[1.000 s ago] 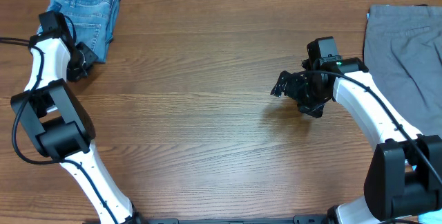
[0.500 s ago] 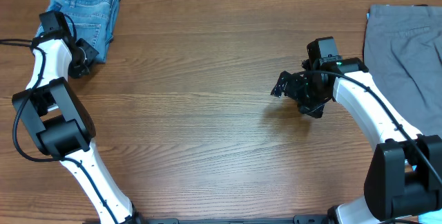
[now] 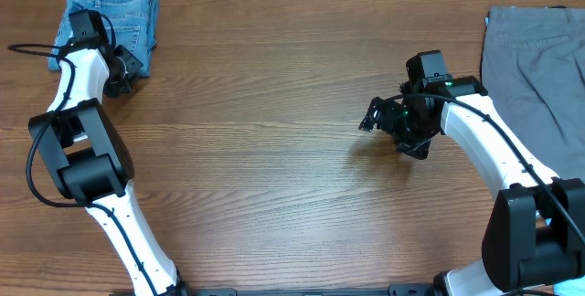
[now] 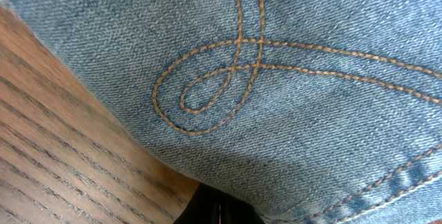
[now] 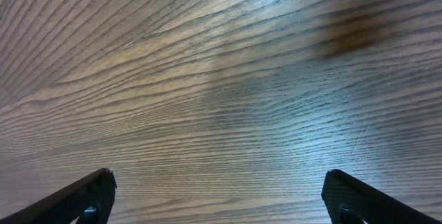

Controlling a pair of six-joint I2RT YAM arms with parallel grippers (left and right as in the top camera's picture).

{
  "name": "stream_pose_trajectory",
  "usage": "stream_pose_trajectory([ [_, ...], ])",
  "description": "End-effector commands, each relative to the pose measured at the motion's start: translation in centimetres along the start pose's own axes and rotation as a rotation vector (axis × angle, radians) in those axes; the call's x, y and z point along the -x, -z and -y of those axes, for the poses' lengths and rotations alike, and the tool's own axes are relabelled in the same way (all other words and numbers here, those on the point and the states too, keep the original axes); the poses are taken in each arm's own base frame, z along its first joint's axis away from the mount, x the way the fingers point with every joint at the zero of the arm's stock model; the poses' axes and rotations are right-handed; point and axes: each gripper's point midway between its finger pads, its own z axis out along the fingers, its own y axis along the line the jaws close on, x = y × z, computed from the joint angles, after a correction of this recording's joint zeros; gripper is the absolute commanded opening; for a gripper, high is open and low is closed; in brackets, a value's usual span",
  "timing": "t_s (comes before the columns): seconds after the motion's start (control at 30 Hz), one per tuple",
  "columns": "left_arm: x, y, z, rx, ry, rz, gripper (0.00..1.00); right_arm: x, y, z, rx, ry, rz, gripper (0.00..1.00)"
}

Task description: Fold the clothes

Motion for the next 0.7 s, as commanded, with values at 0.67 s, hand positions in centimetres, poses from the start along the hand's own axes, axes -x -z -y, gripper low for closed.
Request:
stream_pose_trajectory([
  [0.67,0.0,4.8,5.2,-0.096,-0.043,-0.113,0.18,0.5,0.0,0.0,-0.002,0.006,0.024,1.0],
])
